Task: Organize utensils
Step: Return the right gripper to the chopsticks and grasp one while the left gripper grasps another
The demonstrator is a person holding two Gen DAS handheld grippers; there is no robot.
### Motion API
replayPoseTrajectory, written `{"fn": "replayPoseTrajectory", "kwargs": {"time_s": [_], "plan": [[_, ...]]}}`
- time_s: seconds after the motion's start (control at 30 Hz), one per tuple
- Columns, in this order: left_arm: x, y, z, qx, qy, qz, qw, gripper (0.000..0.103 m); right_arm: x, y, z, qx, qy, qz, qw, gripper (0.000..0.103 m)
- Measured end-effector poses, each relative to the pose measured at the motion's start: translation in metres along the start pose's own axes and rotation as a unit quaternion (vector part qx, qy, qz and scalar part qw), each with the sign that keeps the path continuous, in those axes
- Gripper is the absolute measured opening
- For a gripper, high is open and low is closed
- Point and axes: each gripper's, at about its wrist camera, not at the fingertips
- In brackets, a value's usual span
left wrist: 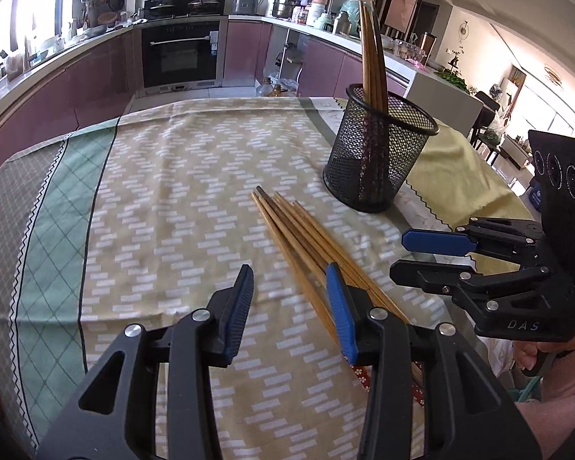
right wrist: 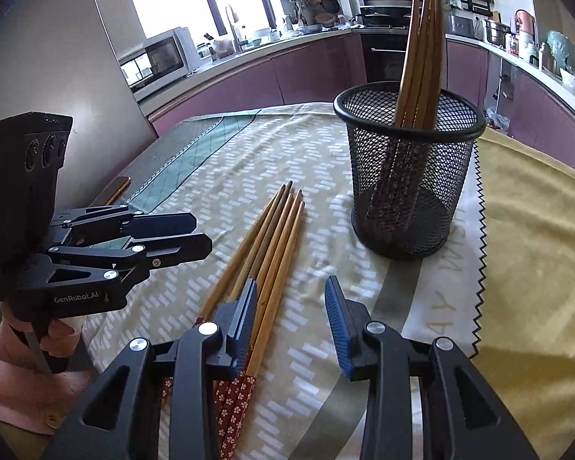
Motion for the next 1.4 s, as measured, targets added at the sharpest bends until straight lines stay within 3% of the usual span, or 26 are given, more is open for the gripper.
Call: {"fn": "replayPoseTrajectory", "kwargs": {"time_s": [1.17,1.4], "plan": [[-0.026,-0.020,0.013,-0.035,0.036,-0.027,0.9984,0.039,-0.016,0.013,0.008,0.018,0.023,0.046,0.999,0.034],[-0.027,-0.016,0.012,-0.033,0.039,-0.024,0.9984,0.035,-0.023,0.019,0.007,0.031,0.028,0.059,0.997,0.029]]}}
Point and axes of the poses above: each gripper's, at about its wrist camera, not at the fingertips, and x roughly against the way its jaws point, y to its left, z to its underside, and after that the axes turned 4 degrees about -y, right-handed
